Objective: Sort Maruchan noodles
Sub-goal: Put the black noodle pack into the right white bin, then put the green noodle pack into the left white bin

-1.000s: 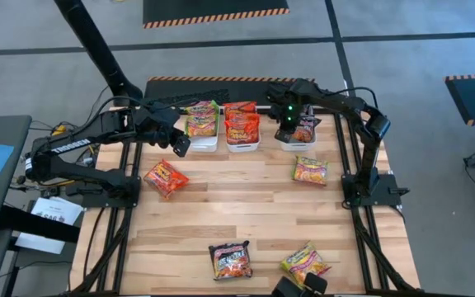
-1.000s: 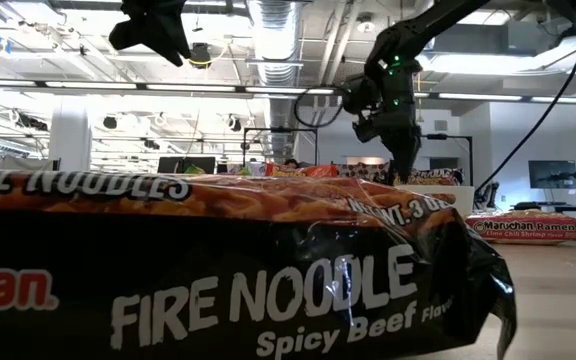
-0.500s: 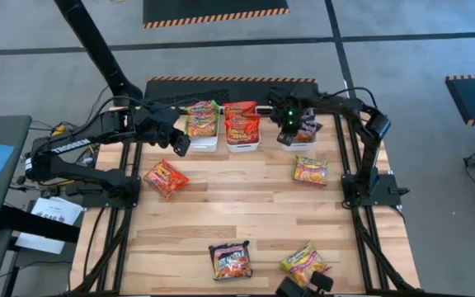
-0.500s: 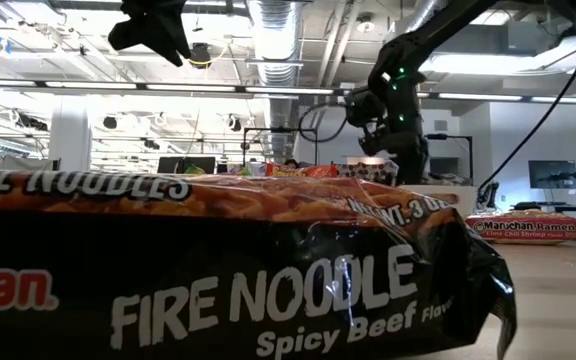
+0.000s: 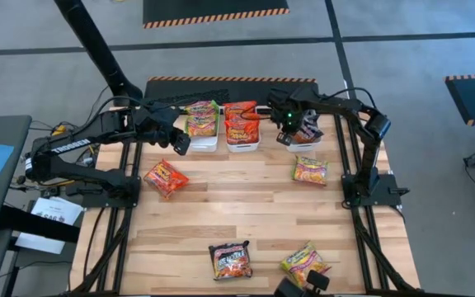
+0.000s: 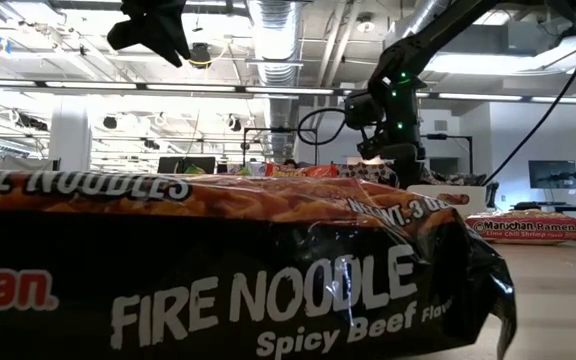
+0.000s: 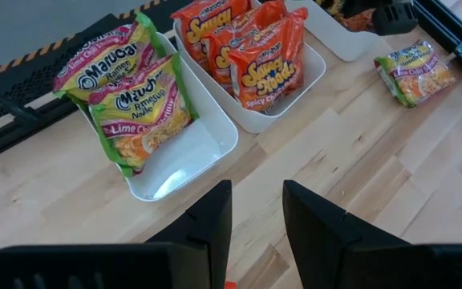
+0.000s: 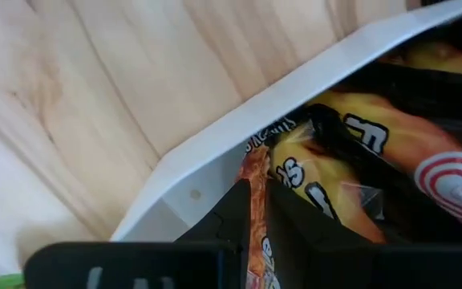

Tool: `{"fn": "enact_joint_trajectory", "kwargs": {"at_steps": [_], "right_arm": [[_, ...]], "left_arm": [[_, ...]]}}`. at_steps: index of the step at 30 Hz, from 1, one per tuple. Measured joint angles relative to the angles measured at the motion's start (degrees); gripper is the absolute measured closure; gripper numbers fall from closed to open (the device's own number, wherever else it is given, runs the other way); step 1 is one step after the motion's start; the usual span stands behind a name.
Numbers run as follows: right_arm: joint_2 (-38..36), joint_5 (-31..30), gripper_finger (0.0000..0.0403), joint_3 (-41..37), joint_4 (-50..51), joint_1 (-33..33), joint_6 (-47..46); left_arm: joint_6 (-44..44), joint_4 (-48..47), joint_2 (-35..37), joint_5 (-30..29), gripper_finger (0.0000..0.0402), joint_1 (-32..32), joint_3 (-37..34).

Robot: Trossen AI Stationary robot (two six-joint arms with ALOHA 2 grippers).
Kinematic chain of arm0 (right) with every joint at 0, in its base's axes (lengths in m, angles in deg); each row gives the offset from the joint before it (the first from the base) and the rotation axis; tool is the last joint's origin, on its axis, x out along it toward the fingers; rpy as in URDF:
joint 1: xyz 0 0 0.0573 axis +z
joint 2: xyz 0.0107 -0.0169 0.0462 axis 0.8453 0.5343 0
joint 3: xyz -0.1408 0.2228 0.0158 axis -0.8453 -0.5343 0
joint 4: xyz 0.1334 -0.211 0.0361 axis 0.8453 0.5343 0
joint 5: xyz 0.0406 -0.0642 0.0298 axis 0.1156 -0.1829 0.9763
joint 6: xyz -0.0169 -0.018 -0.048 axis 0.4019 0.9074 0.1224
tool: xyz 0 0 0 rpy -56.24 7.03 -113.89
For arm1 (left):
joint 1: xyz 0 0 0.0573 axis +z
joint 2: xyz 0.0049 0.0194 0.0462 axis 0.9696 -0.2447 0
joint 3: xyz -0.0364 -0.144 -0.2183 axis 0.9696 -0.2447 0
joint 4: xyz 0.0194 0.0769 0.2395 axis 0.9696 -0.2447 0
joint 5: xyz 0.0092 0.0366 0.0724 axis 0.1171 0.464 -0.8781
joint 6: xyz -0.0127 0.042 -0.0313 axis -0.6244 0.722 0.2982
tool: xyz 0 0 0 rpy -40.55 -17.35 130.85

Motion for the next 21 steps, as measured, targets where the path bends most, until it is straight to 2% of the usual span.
{"fn": "enact_joint_trajectory", "kwargs": {"at_steps": [7,13,18,21], "right_arm": [[-0.20,0.15,0.0337,3.08,5.09,0.89,0.07],[-0.26,0.19,0.0337,7.33,14.30,1.96,-1.90],[-0.28,0.56,0.0337,7.63,22.70,2.58,-3.59],[-0.28,0.58,0.0337,7.63,24.40,2.58,-4.54]], "left_arm": [[0.00,0.00,0.00,0.00,0.0304,0.00,0.00],[0.00,0.00,0.00,0.00,0.0304,0.01,0.00],[0.02,0.00,0.00,0.00,0.0304,0.00,0.00],[0.02,-0.02,0.00,0.00,0.0304,0.01,0.00]]}}
